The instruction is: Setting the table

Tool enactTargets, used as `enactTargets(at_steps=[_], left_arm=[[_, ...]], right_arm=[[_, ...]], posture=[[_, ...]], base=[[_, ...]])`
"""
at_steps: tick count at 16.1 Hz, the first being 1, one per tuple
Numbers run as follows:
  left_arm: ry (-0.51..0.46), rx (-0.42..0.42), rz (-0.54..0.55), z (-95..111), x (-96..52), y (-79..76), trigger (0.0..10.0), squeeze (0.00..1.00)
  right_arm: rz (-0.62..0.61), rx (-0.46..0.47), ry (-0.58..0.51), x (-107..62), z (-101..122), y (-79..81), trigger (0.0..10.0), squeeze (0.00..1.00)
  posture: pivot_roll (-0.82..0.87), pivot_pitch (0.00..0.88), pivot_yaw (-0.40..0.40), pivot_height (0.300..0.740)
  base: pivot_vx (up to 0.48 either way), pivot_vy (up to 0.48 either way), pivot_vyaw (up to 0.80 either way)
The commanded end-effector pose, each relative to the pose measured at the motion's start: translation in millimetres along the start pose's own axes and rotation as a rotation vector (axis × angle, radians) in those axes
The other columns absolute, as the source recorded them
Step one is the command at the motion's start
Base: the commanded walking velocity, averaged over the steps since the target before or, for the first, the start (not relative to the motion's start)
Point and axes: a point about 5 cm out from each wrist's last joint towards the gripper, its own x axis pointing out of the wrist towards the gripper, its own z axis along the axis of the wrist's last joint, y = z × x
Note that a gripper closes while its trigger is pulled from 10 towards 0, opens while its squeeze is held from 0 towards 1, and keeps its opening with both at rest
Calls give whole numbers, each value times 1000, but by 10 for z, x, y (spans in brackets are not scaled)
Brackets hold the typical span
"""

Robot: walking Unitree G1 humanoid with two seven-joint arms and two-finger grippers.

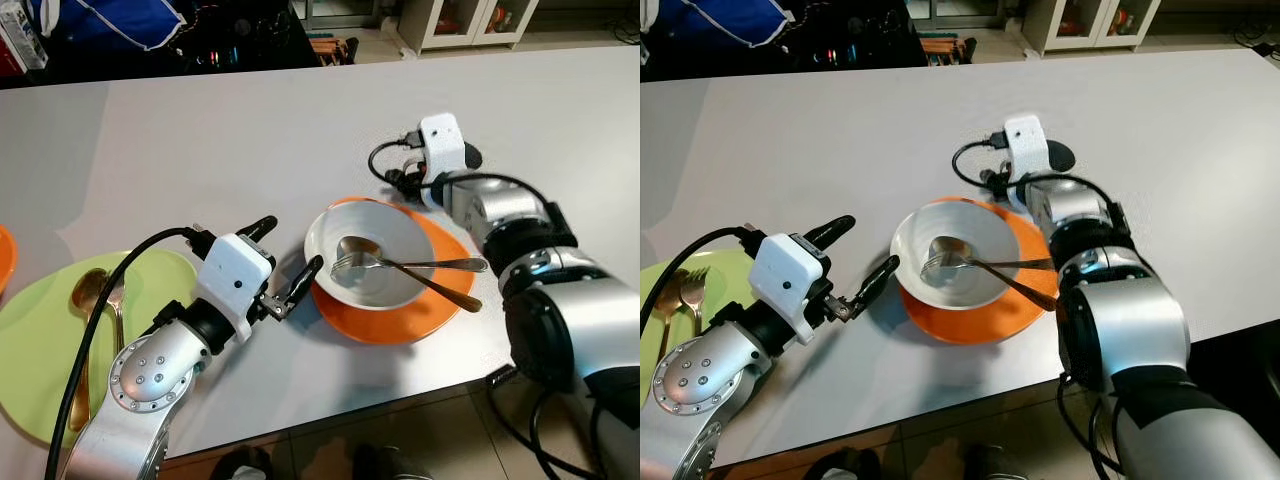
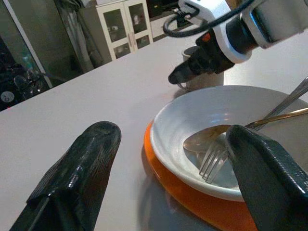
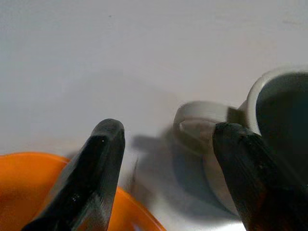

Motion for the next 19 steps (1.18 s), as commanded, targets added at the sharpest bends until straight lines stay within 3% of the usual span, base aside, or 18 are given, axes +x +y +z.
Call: enactTargets(at_steps=[1,6,7,8,10,12,14,16,19], left_arm=[[-1,2,-5,-8,11,-15,10000,0],[-9,0,-2,-4,31,-12,10000,0],[-18,-1,5,4,55,-7,10000,0],[-26,-2,17,17,71,2,10000,0],[14,-43,205,49,187,142,10000,0],[52,-26,283,63,229,214,10000,0],[11,-25,350,142,251,269,10000,0],[-1,-80,401,190,292,327,10000,0],[13,-95,412,152,283,327,10000,0]], right_arm=[[-6,-14,-15,-30,116,-44,10000,0],[61,-27,-58,-137,418,-86,10000,0],[139,35,-108,-217,549,-73,10000,0],[144,38,-129,-249,588,-81,10000,0],[142,78,-342,-571,758,-124,10000,0],[45,28,-493,-895,669,-131,10000,0],[-15,49,-575,-1156,511,-51,10000,0],[-70,131,-597,-1448,353,73,10000,0],[-100,151,-546,-1659,-42,216,10000,0]], posture=[[55,136,-69,740],[53,123,-76,740],[53,118,-76,740],[52,116,-76,740],[45,103,-80,740],[42,90,-74,740],[28,64,-53,740],[5,39,-25,740],[-5,28,-6,740]], base=[[0,0,0],[0,0,0],[0,0,0],[0,0,0],[0,0,0],[0,0,0],[0,0,0],[0,0,0],[0,0,0]])
